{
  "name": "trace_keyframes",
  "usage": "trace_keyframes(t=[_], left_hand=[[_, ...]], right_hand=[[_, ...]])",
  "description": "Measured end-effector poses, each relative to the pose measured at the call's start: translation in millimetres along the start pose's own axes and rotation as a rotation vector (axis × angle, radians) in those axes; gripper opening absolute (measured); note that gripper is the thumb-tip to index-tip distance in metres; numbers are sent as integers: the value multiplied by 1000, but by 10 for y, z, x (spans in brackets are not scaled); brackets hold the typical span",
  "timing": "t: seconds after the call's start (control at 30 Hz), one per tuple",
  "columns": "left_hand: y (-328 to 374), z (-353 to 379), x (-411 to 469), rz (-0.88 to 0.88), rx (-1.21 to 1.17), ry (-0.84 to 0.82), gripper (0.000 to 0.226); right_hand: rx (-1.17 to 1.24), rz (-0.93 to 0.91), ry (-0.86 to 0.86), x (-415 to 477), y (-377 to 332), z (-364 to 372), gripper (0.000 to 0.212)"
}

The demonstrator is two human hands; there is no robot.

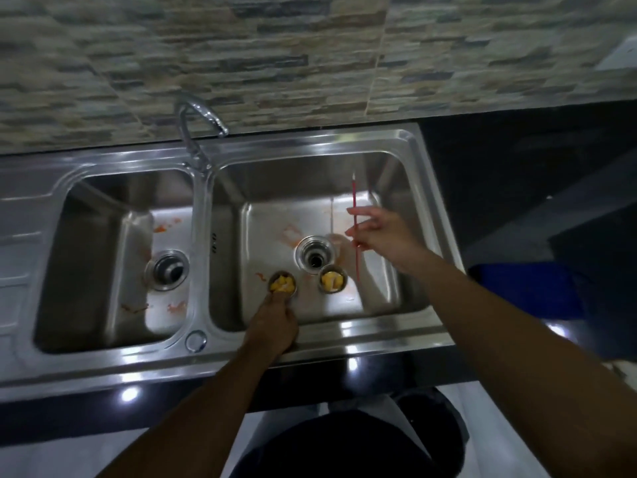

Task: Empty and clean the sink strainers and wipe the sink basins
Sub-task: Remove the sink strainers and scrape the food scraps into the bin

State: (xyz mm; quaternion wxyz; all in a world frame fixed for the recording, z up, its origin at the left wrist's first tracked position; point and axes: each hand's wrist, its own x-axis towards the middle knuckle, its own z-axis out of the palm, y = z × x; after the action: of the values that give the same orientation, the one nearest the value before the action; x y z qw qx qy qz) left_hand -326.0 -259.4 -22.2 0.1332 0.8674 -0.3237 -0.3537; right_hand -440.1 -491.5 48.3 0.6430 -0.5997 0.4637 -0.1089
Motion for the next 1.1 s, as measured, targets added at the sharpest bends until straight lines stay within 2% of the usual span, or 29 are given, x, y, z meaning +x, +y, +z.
trace_keyframes(t=[0.07,0.13,0.23,0.3,0.4,0.5,0.63,0.7,0.8,0.93,1.1], left_hand=[[-65,-55,100,-29,14,-64,41],[-152,-98,196,-54,34,-114,41],[-237,-133,328,-86,13,-161,43],[-261,-134,418,-96,-4,-183,48],[-294,-105,569,-114,-8,-208,57],[-346,-52,737,-122,-34,-217,72],[-447,19,956,-32,-8,-203,95],[-514,75,1063,15,51,-219,105],[-610,163,1191,83,98,-229,108],[-658,228,1274,184,165,-189,95],[-627,256,1323,224,173,-145,85]], right_hand=[[158,85,-27,-126,126,236,42],[241,123,18,-224,291,429,37],[222,80,136,-343,573,608,36],[187,39,208,-443,763,667,25],[-38,-70,281,-633,1056,719,8],[-403,-245,285,-814,1270,755,19],[-666,-527,286,-919,1365,833,25],[-784,-589,298,-927,1394,847,26],[-827,-580,321,-909,1382,877,25],[-840,-553,316,-909,1364,884,24],[-843,-536,305,-910,1363,874,28]])
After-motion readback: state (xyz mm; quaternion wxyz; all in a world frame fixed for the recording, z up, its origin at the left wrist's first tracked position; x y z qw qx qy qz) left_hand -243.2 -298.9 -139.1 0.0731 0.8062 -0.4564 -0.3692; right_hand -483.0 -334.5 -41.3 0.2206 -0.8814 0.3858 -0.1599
